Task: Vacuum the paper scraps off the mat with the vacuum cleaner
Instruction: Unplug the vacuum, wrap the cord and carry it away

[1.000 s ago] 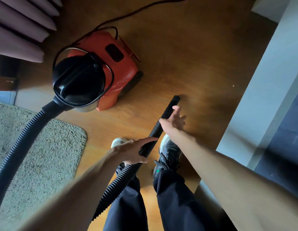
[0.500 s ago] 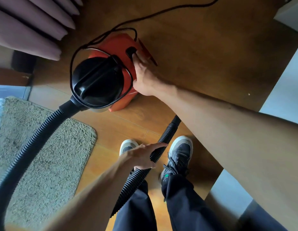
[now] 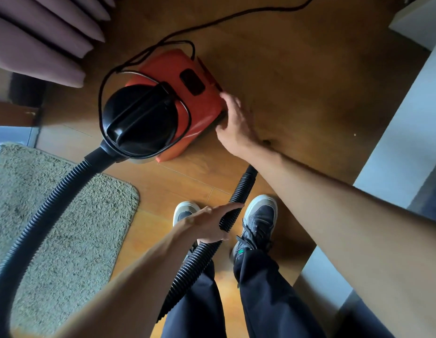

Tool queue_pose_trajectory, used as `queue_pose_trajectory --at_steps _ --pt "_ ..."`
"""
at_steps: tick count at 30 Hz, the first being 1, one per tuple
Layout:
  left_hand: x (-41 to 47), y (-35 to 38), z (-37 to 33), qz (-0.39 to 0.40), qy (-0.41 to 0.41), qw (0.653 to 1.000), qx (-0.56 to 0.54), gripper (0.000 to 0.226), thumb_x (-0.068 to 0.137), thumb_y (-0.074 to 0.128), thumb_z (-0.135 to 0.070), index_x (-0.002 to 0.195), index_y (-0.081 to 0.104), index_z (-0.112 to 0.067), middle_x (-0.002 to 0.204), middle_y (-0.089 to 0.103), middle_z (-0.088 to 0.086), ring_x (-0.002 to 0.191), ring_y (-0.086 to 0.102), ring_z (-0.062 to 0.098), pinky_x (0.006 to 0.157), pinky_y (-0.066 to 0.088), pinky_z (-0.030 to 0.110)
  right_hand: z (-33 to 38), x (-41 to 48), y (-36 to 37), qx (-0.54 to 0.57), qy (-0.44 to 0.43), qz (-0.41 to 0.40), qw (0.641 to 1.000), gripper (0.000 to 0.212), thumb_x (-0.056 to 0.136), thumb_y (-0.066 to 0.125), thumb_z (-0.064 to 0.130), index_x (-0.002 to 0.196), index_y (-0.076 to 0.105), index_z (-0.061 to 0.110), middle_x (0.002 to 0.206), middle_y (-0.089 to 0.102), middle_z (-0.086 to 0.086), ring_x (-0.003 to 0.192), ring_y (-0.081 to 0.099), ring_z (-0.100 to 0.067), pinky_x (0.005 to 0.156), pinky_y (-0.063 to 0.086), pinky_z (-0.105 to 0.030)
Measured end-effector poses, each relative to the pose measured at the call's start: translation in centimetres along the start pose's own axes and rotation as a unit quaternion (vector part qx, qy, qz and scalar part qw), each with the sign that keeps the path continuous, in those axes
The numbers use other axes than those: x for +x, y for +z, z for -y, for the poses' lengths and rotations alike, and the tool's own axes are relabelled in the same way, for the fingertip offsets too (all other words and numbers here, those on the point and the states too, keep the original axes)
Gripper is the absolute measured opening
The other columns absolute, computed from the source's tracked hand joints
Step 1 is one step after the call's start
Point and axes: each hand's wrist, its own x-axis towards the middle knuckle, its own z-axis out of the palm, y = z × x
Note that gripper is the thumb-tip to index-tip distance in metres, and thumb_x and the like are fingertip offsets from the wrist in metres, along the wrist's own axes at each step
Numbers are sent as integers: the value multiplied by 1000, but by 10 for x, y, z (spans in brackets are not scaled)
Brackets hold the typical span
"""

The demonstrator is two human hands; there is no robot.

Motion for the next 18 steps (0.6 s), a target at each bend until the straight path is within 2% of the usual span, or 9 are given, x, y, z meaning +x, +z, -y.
queue_pose_trajectory --at_steps 2,5,8,10,12,14,16,18 --pt "-2 -1 -5 -17 11 1000 13 84 91 69 -23 154 18 -44 126 62 6 92 53 15 74 34 16 -35 -34 -4 -9 129 -39 991 64 85 61 14 144 38 27 142 42 -13 125 44 -33 104 41 -42" --pt "-1 -1 -1 -24 12 1000 12 85 90 70 -24 154 18 -45 125 62 6 92 52 14 76 36 17 -78 -77 2 7 236 -10 972 58 88 59 20 139 39 36 123 43 -9 111 53 -34 92 51 -46" --pt "-1 2 0 -19 16 1000 6 86 90 70 -25 154 16 -45 129 62 7 97 59 17 81 42 22 -97 -105 8 38 270 60 960 53 91 59 33 138 36 43 124 43 -8 101 60 -30 79 53 -40" --pt "1 4 0 -20 20 1000 4 86 91 70 -26 155 15 -44 134 61 7 106 62 21 84 45 24 -100 -115 9 65 288 92 951 54 91 59 43 139 34 47 128 45 -6 99 60 -25 75 50 -36" --pt "2 6 0 -21 20 1000 1 87 91 70 -26 154 14 -45 133 61 7 104 63 21 84 47 26 -96 -119 11 92 308 106 941 58 85 60 53 135 32 55 121 50 3 93 64 -24 77 57 -44" --pt "2 8 1 -17 21 1000 -5 87 91 70 -26 154 13 -46 131 62 7 100 62 20 82 48 27 -100 -121 14 127 322 106 932 65 70 61 64 127 32 64 111 54 9 88 69 -23 78 60 -50" --pt "1 10 1 -20 23 999 -12 88 90 71 -26 153 13 -47 134 61 7 107 63 22 89 51 32 -106 -122 18 144 315 104 932 68 62 63 66 122 31 70 111 58 9 88 70 -22 78 60 -51" --pt "1 11 2 -25 29 999 -13 89 90 71 -26 153 12 -49 136 60 6 112 62 23 94 51 36 -104 -124 17 154 302 105 935 67 72 69 54 126 31 68 118 58 4 90 67 -18 81 59 -50"
